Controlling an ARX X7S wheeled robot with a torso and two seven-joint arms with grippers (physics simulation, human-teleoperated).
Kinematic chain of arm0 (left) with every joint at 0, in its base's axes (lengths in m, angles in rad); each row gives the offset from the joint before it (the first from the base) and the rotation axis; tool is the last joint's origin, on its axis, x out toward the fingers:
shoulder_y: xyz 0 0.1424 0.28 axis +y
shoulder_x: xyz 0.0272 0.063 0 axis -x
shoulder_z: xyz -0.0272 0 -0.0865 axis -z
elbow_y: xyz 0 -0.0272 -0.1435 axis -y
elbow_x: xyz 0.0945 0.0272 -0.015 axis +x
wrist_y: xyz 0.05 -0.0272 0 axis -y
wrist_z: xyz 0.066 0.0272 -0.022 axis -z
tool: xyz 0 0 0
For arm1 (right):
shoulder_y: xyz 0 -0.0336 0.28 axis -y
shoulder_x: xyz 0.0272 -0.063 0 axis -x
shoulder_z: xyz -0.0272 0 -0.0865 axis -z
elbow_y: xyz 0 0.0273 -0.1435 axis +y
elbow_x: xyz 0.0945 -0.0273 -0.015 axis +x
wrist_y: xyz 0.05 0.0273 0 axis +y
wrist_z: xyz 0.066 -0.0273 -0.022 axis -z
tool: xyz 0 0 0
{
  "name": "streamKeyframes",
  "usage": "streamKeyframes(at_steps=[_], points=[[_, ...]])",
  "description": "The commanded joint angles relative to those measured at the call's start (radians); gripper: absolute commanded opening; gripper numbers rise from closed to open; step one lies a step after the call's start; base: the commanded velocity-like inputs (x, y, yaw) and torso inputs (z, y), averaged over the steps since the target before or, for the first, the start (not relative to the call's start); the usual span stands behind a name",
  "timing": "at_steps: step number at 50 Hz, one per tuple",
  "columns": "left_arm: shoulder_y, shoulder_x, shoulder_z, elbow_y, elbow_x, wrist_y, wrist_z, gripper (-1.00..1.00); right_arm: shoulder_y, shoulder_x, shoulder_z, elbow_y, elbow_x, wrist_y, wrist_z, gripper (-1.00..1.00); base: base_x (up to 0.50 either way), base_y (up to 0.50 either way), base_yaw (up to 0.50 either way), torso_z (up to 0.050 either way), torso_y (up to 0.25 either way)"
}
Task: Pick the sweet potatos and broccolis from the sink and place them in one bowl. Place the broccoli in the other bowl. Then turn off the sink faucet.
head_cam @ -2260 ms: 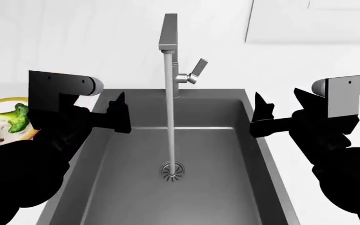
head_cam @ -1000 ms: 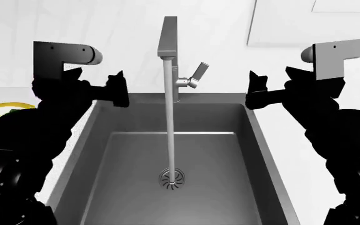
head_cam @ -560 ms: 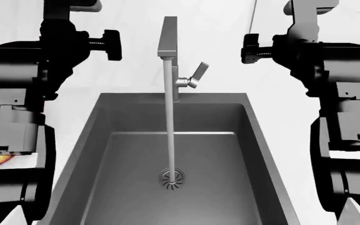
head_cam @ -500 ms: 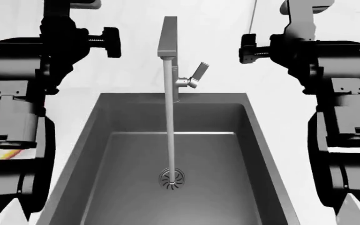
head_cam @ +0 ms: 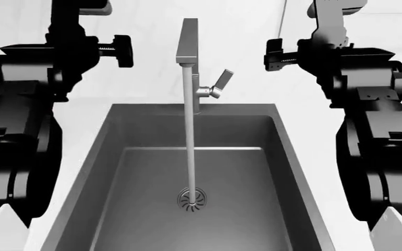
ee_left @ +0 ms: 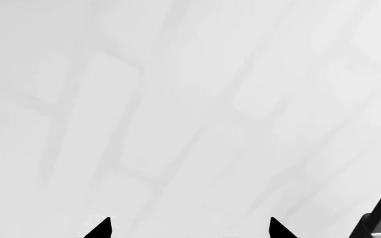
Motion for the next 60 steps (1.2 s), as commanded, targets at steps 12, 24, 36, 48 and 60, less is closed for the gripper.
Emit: streamKeyframes(at_steps=[12,24,36,48,60], points=[[-0.003,0.017,-0.036,-0.031,0.044,0.021,0.009,1.00,-0.011,0.002,0.023,0.021,-0.021,-0.053,0.013,1.00,0.00,0.05,0.00,0.000,0.000],[-0.006,0.020,-0.036,-0.031,0.051,0.022,0.016,1.00,-0.019,0.006,0.034,0.021,-0.018,-0.065,0.032,1.00,0.02,0.33,0.00,0.000,0.000],[-0.006,0.025,-0.041,-0.031,0.050,0.024,0.037,1.00,-0.020,0.021,0.029,0.021,-0.028,-0.070,0.063,1.00,0.03,0.13,0.00,0.000,0.000],[-0.014,0.036,-0.027,-0.031,0.056,0.061,0.065,1.00,-0.008,0.040,0.041,0.021,-0.013,-0.070,0.023,1.00,0.00,0.00,0.00,0.000,0.000],[-0.030,0.051,-0.029,-0.031,0.055,0.054,0.071,1.00,0.011,0.049,0.047,0.021,-0.023,-0.022,0.022,1.00,0.00,0.00,0.00,0.000,0.000]])
